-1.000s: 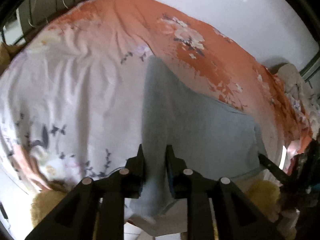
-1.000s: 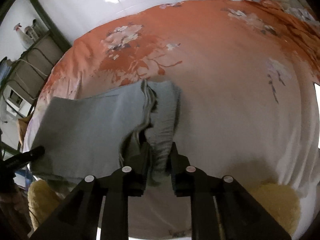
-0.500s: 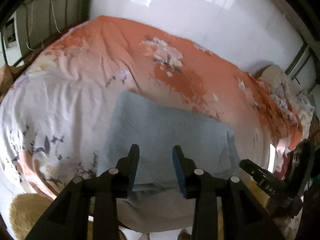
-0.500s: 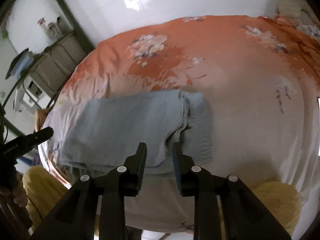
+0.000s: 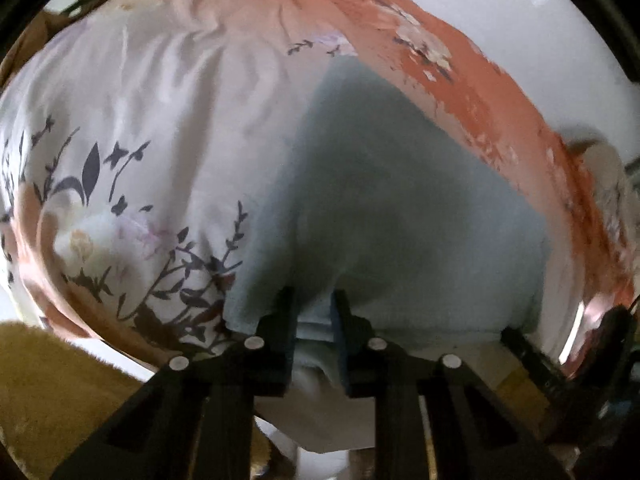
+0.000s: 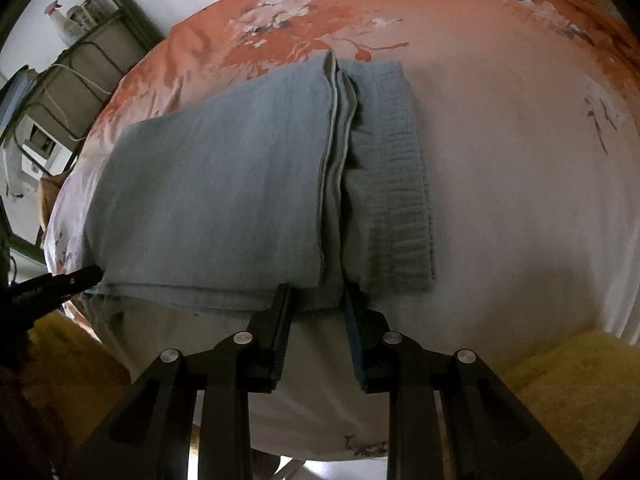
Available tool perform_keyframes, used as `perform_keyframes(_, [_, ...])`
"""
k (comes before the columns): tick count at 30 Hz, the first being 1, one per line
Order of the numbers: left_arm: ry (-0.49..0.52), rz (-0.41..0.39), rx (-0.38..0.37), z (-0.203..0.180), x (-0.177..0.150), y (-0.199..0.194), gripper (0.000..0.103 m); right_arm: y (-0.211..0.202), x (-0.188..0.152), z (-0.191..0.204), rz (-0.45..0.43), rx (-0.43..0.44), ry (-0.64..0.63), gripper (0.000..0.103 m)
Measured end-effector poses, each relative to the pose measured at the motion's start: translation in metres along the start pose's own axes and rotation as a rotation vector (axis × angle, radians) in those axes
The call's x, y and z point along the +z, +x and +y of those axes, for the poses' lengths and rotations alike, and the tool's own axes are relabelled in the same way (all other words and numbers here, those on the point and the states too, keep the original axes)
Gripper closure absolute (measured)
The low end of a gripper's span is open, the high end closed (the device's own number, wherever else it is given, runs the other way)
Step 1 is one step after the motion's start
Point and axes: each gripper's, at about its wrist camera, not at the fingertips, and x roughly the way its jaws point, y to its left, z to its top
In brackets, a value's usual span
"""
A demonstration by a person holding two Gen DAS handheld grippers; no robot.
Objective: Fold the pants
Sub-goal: 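Press the folded sweatpants flat with both grippers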
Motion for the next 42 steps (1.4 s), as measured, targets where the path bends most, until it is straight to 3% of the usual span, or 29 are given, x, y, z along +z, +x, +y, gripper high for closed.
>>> perform_keyframes(5, [0.026,-0.028,0.007,-0.009,0.006,-0.016,0.082,-0.031,0.015,0.016,-0.153,0.021,-0.004,0.076])
perform_keyframes(7, [0.053,-0.068,0.020,-0.015,0.010,-0.024,0.078,-0.033,0.025,0.021,-0.171,0.035,-0.012,0.076])
perform_keyframes(10, [0.092,-0.094,0.021,-0.021,0.015,-0.024,0.074,-0.024,0.036,0.021,-0.158,0.018,-0.018,0.076])
perform_keyframes(14, [0.105,-0.079,0.079,-0.013,0.014,-0.005,0.075,0.004,0.034,0.006,-0.082,-0.026,0.004,0.076])
perform_keyframes(16, [0.109,-0.072,0.080,-0.007,0.012,0.003,0.078,0.015,0.027,-0.004,-0.080,0.011,-0.002,0.077])
perform_keyframes(18, [0.116,-0.076,0.079,-0.007,0.012,0.003,0.078,0.014,0.026,-0.006,-0.086,0.027,0.003,0.077])
perform_keyframes(25, [0.075,-0.059,0.034,0.001,0.009,-0.001,0.078,0.002,0.025,0.008,-0.078,-0.050,-0.025,0.077])
perform_keyframes(28, [0.033,-0.050,-0.005,0.008,0.008,-0.005,0.078,-0.013,0.037,0.014,-0.109,0.011,-0.010,0.077])
perform_keyframes(31, [0.022,-0.051,-0.018,0.011,0.006,-0.004,0.078,-0.019,0.060,0.025,-0.141,-0.032,-0.082,0.077])
perform_keyframes(36, [0.067,-0.058,-0.005,0.007,0.003,-0.004,0.078,0.022,0.090,0.009,-0.059,-0.111,-0.036,0.076])
perform_keyframes(42, [0.052,-0.050,-0.030,0.010,0.006,0.000,0.078,0.036,0.095,-0.001,-0.057,-0.073,-0.030,0.076])
